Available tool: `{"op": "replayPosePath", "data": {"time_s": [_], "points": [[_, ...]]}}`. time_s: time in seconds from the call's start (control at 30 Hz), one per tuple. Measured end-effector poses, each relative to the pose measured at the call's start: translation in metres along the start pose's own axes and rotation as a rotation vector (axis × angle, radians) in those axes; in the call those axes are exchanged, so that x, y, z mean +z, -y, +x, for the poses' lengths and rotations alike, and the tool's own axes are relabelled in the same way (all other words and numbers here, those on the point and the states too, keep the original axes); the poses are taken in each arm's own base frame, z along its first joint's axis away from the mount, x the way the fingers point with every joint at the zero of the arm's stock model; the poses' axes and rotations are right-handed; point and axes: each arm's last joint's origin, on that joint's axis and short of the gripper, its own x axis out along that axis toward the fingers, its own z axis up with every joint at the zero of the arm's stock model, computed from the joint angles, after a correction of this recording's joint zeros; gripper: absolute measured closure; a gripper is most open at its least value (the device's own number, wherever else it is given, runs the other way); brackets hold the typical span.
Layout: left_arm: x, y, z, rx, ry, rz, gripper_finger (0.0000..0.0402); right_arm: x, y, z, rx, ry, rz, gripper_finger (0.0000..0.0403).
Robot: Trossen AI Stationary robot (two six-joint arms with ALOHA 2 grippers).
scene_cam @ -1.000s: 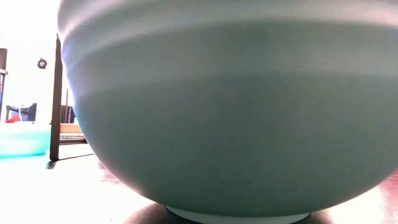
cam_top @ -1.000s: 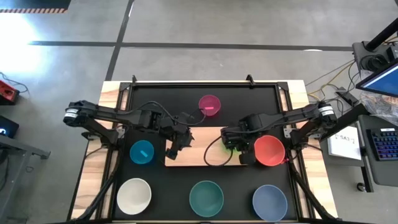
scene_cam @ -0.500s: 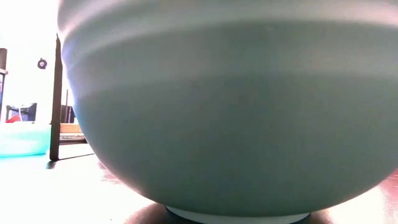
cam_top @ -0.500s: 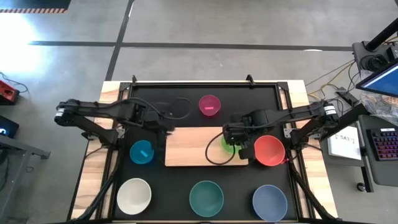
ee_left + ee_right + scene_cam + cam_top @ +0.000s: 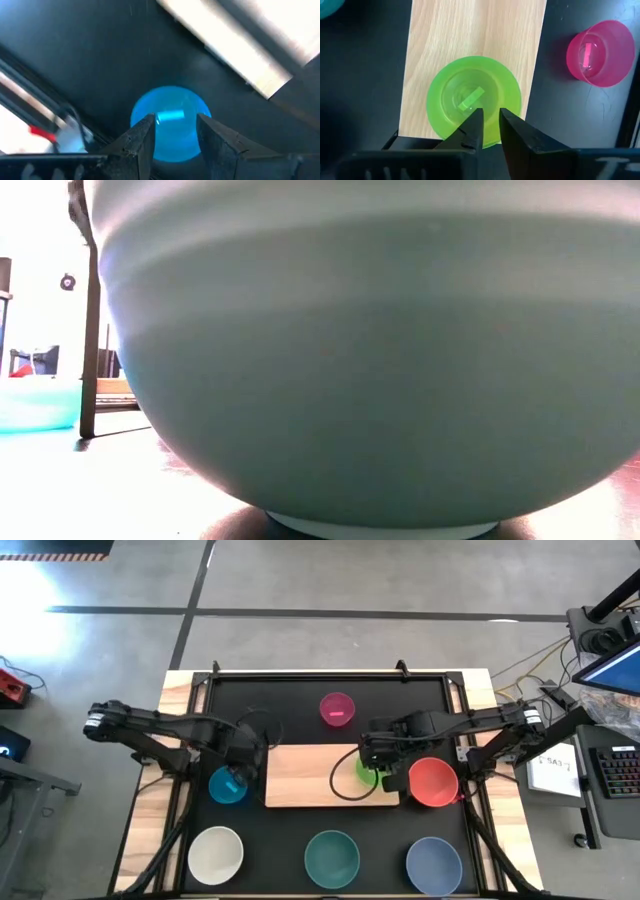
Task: Place and stack bowls onto a shelf
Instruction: Stack the blue bowl on top of the light green bowl on the shelf
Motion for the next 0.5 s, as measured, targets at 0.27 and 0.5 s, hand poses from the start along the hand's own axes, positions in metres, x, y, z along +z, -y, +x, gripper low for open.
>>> {"op": "replayPosePath", "data": {"time_s": [0.27,0.5], "points": [[-0.019,0.012,0.053,-0.055,-0.116,-0.130,0.0277,-0.001,0.001,-0.001,-0.027,-0.009,-0.011,0.0299],[-0.031,0.027,0.062,-0.140,-0.076,-0.143,0.0277,-0.001,0.002,-0.001,-0.033,-0.014,-0.025,0.0285]]}}
